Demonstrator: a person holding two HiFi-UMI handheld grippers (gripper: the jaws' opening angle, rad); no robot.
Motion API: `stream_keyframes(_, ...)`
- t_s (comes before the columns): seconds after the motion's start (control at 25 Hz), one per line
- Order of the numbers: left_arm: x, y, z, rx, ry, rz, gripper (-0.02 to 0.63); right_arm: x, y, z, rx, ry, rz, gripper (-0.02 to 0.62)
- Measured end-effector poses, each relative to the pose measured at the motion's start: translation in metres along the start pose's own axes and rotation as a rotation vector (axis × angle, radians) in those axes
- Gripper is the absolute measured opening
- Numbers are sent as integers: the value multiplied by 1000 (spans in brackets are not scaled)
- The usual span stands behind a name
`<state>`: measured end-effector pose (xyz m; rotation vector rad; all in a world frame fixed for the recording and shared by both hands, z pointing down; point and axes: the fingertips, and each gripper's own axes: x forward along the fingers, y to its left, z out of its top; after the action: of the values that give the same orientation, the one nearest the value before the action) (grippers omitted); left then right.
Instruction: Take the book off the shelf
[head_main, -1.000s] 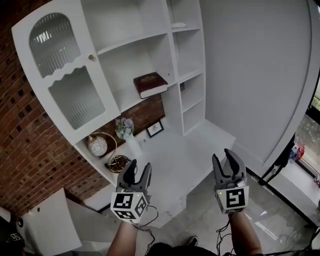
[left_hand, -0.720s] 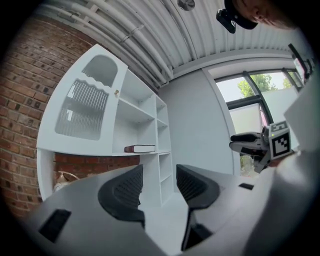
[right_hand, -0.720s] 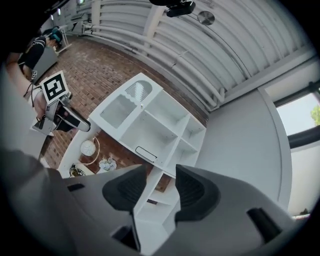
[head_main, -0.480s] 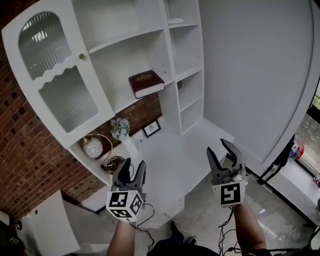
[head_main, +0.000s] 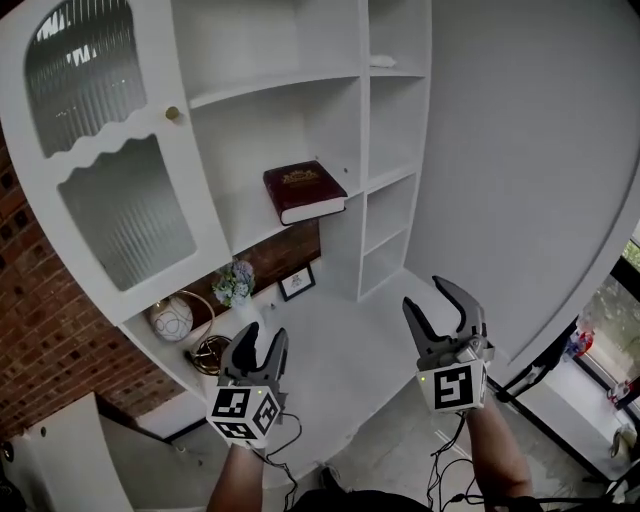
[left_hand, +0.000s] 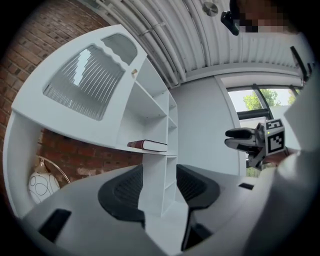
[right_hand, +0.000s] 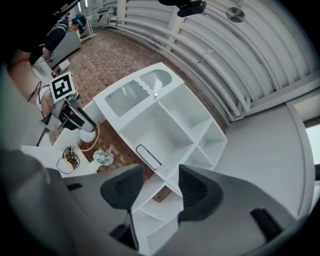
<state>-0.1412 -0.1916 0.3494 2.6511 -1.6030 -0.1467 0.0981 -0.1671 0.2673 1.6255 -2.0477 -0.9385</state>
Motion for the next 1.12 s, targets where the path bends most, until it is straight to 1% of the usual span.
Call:
stream_keyframes(0.12,16,22,-9,-14,11,-3,206,40,9,3,-56,4,18,216)
stream_keyframes(0.28,30,50,-22,-32,31,0,206,90,19,2,-138,17,39,240)
stream_keyframes(0.52,38,82,-33,-40,53,42,206,148,24,-5,-263,46,63,253)
stream_keyframes(0.6,39,90,-32,-35,54,62,206,166,26,-9,-334,56,64,256)
stream_keyframes(0.68,40,97,-32,-25,54,89,206,185,26,-15,-452,74,48,258)
stream_keyframes(0.76,38,105,-31,-19,50,130,206,204,26,-22,-567,84,36,259)
stream_keyframes(0.8,37,108,-31,-20,47,155,206,213,28,-25,-591,81,45,259)
stream_keyframes(0.92,31,114,-29,-27,37,222,206,236,35,-30,-599,59,98,273)
stream_keyframes(1.12,27,113,-21,-15,22,297,206,271,45,-37,-646,32,161,275)
